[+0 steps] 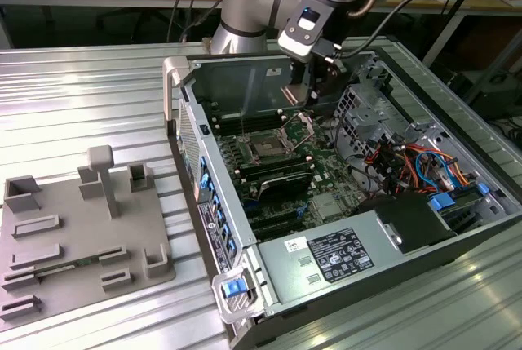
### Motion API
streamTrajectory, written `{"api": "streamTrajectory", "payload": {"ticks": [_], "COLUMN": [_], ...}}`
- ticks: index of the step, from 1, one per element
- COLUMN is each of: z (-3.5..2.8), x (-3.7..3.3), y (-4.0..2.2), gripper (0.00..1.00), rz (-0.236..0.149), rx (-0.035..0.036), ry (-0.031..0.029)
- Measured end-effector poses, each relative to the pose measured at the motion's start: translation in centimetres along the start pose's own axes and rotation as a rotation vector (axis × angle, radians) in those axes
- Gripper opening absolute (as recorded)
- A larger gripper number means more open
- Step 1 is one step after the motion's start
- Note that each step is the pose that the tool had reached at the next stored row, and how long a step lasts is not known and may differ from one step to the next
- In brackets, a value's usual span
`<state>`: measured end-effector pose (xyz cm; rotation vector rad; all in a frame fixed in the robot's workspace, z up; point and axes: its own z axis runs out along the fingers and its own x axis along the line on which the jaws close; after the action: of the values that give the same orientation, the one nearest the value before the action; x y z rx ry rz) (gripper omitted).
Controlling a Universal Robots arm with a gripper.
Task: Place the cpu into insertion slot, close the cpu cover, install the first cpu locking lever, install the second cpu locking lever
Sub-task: 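Place the cpu into insertion slot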
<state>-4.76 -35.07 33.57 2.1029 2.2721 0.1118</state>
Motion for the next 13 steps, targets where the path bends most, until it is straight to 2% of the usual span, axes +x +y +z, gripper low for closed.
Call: {"api": "streamTrajectory", "payload": {"ticks": [4, 7, 10, 13], "z": [0.68, 1.03, 1.16, 1.17], "x": [0.08, 0.14, 0.20, 0.20], "y": [-0.17, -0.78, -1.52, -1.54], "gripper": [0.55, 0.55, 0.55, 0.55], "rz": [0.036, 0.042, 0.044, 0.044], "rx": [0.0018, 0.0037, 0.0044, 0.0044], "ry": [-0.0037, -0.0041, -0.0043, -0.0044]}}
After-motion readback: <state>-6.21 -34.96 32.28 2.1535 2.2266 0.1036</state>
